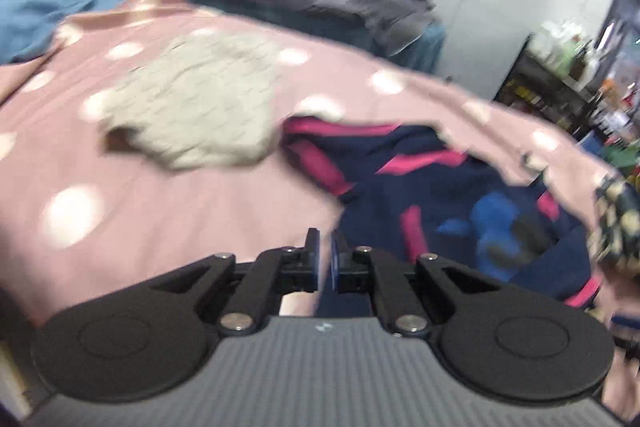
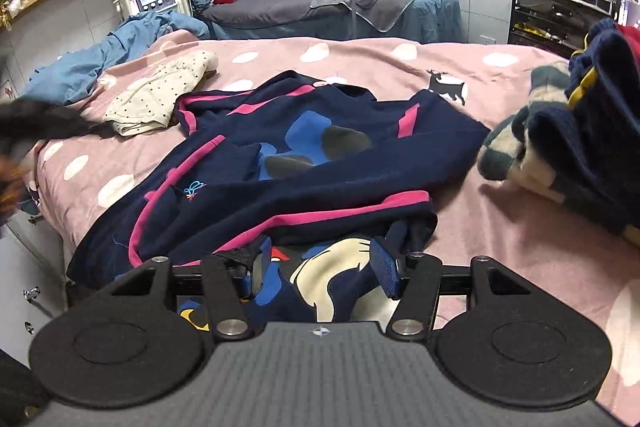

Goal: Fold small clothes

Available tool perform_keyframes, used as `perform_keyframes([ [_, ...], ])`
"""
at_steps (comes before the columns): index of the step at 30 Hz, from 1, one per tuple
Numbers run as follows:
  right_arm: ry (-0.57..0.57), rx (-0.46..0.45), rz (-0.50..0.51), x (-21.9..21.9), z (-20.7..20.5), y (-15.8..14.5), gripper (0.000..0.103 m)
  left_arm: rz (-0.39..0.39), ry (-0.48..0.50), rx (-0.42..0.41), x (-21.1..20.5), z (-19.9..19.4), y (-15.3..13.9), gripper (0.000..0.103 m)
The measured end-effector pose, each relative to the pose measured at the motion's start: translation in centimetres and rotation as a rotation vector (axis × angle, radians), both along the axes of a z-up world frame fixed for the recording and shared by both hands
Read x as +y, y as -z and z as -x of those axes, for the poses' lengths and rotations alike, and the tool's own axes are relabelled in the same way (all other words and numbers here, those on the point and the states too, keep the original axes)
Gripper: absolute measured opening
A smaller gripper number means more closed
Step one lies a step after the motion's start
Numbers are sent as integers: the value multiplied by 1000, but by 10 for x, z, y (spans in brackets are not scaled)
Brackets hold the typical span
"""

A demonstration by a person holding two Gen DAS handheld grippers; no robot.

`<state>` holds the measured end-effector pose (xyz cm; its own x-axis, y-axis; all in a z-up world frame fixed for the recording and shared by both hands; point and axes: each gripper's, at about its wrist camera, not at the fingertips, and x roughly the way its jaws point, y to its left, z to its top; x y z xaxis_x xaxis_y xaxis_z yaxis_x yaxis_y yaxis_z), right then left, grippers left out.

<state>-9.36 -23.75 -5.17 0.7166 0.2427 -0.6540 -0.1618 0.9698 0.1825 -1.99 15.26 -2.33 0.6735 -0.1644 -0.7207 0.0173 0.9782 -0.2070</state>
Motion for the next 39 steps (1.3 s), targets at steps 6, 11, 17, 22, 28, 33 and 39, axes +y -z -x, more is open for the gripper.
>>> perform_keyframes([
  [6, -65, -7, -8, 20, -11, -3, 91, 66, 44, 29, -23, -16, 16, 73],
  [11, -32, -12, -30, 19, 3, -6, 92, -16, 240, 50, -103, -62, 28, 70],
  [17, 49, 28, -28, 1, 18, 1, 92, -101, 251, 108, -138, -106, 64, 23],
  [22, 69, 52, -41, -6, 15, 9, 92, -62, 227, 64, -127, -95, 56, 2],
  [28, 45, 21, -55, -3, 13, 5, 92, 65, 53, -65, -44, -13, -1, 2],
  [33, 29, 31, -58, -2, 6, 10, 92, 28, -122, -39, 9, 61, -9, 2],
  [39, -6, 28, -55, 1, -1, 9, 92, 81, -235, 197, 40, 112, 40, 8],
])
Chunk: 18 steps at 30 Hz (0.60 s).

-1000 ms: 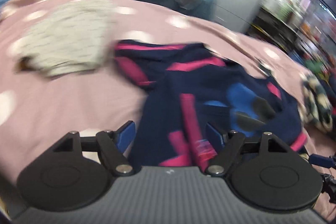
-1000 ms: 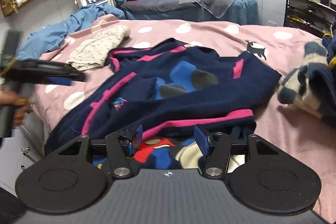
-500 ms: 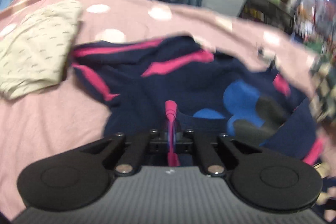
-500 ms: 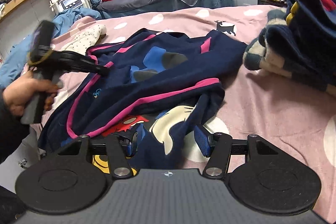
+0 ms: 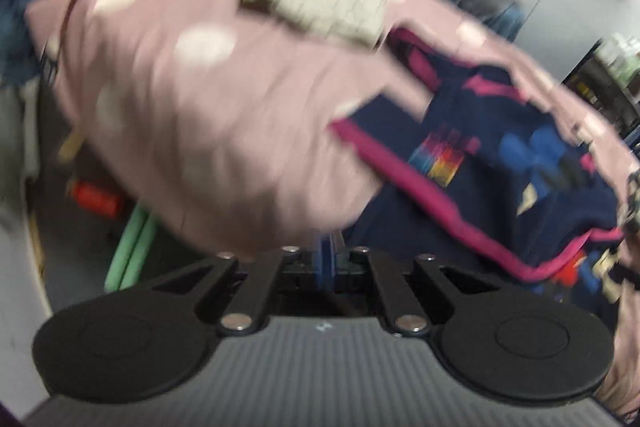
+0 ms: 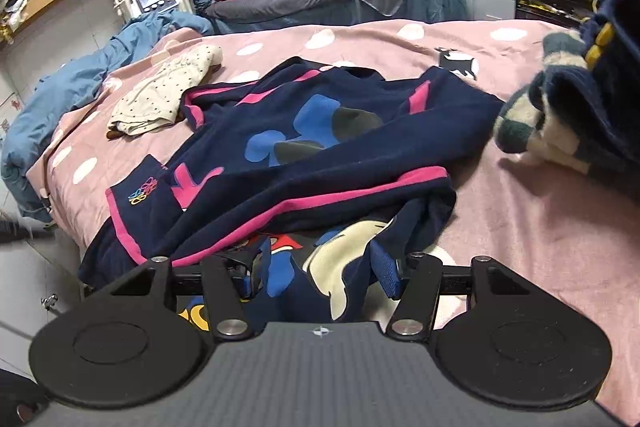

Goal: Fold small clothes

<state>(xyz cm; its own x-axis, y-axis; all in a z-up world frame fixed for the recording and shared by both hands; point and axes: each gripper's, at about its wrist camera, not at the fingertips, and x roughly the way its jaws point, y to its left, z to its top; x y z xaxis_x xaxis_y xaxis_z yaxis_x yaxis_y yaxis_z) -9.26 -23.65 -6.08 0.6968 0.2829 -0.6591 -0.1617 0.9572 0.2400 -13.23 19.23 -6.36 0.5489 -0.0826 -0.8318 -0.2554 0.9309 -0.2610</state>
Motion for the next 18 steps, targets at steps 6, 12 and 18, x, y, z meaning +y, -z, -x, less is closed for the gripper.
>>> perform_keyframes([
  [6, 8, -72, -52, 2, 0, -13, 92, 54, 4, -132, -2, -46, -6, 93],
  [12, 42, -23, -134, 1, 2, -7, 92, 205, -7, -49, 0, -112, 31, 78],
  [18, 23, -1, -108, 9, 1, -3, 92, 310, -50, -118, 0, -119, 44, 5],
])
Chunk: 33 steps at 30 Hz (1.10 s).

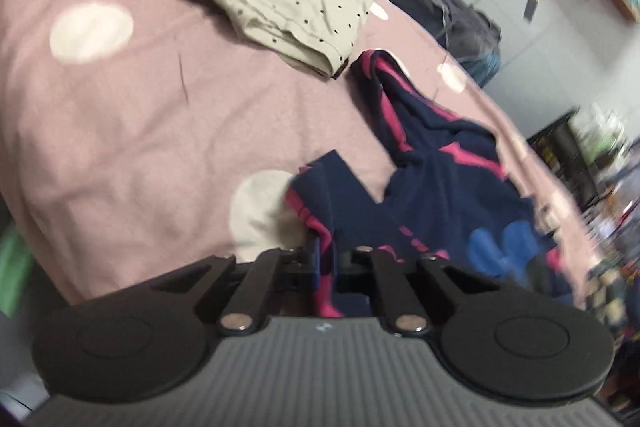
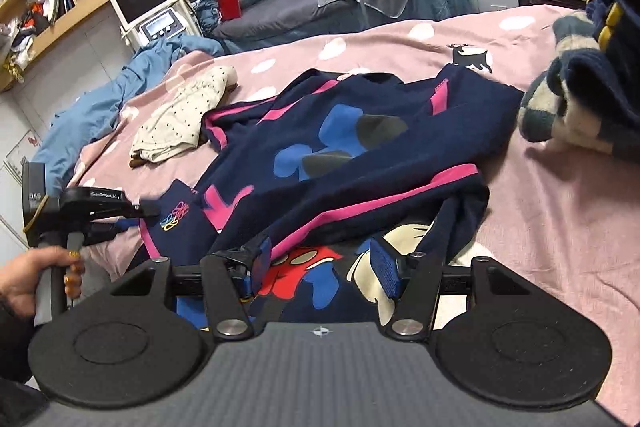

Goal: Fold small clothes

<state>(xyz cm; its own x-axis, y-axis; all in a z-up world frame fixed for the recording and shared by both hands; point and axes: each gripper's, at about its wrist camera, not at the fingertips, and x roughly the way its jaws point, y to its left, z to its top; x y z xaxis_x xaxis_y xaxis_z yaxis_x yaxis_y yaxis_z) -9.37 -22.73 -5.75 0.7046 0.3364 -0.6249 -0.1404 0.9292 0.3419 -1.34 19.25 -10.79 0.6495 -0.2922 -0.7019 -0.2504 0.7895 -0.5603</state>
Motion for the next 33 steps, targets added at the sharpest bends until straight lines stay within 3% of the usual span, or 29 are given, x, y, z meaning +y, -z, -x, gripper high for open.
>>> perform_keyframes([
  [6, -11, -3, 5, 0, -3, -1, 92, -83, -22, -63, 6, 46, -33, 5],
  [8, -10, 9, -12, -1, -4, 2, 92, -74, -39, -62, 13, 72, -46, 5],
  [11, -14, 27, -35, -1, -5, 7, 90, -156, -42, -31, 12, 111, -62, 5],
  [13, -8, -47, 145, 12, 1, 4, 87, -147, -28, 16, 9, 129, -60, 5],
  [15, -38, -166, 493, 38, 6, 5, 87, -101, -24, 70, 7, 141, -49, 5],
  [17, -99, -177, 754, 53, -1, 19, 84, -56, -25, 93, 6, 143, -38, 5],
  [19, -120, -176, 858, 51, -9, 31, 79, -47, -12, 80, 2, 140, -36, 5],
  [21, -111, -165, 879, 42, -20, 37, 71, -83, 21, 64, -5, 137, -41, 5],
  [23, -99, -126, 905, 32, -31, 41, 48, -94, 34, 52, -7, 135, -45, 5],
  [25, -104, -121, 879, 19, -36, 38, 15, -89, 29, 54, -5, 134, -46, 5],
  [27, -55, -121, 755, 0, -32, 23, 16, -92, 18, 62, -1, 136, -47, 5],
  [30, -6, -129, 702, -14, -18, 14, 15, -101, 5, 96, 5, 142, -41, 6],
  [33, 72, -4, 527, -39, -13, 25, 15, -55, 3, 177, 11, 144, -22, 8],
])
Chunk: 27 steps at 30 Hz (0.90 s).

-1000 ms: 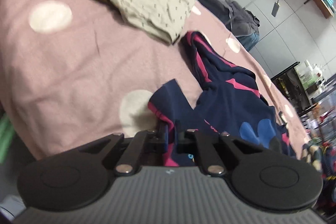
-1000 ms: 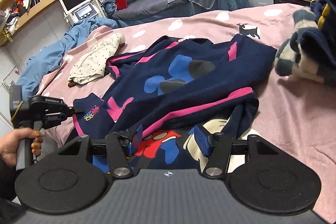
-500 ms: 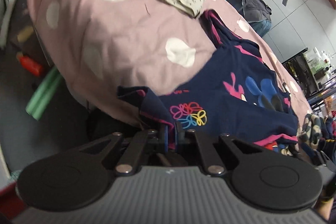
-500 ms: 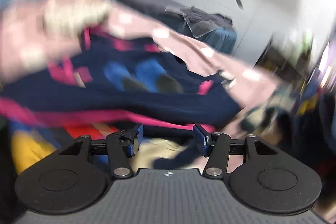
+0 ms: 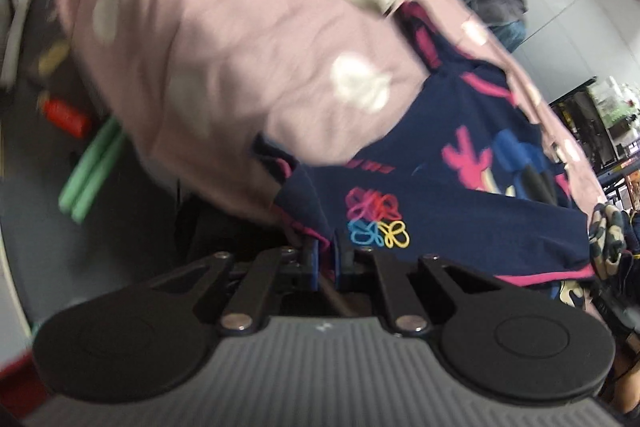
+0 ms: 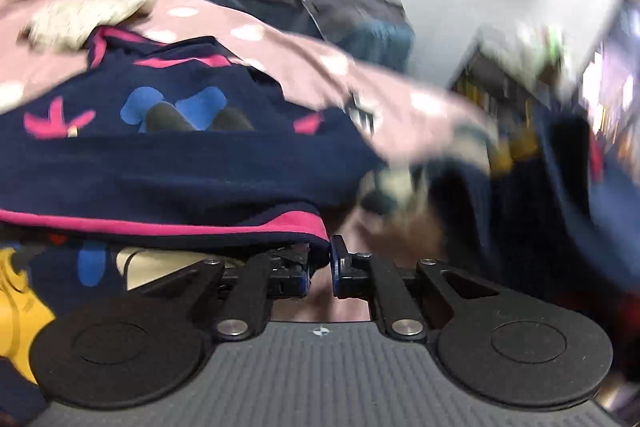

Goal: Fold small clothes

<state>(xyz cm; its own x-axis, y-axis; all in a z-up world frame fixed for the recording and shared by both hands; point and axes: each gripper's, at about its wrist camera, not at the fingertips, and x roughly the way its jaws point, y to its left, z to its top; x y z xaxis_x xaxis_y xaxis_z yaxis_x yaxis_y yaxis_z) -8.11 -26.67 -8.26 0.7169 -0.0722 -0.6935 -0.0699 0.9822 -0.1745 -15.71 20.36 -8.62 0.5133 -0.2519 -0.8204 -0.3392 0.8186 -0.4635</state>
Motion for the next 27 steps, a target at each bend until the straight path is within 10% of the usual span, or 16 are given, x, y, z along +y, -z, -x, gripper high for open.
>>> perform_keyframes([
  [3, 18, -40, 51, 3, 21, 0, 41, -37, 25, 34, -3, -2, 3, 16],
  [7, -47, -106, 135, 15, 38, -33, 53, -249, -9, 59, 7, -5, -6, 78],
  [13, -120, -123, -135, -10, -32, -82, 73, -291, -85, -25, 30, -17, -24, 78],
  [20, 170, 183, -186, -50, -185, -39, 75, -100, 286, -194, -42, -86, -37, 86],
  [27, 227, 391, -163, -45, -200, -4, 70, -30, 546, -222, -103, -127, -32, 87],
])
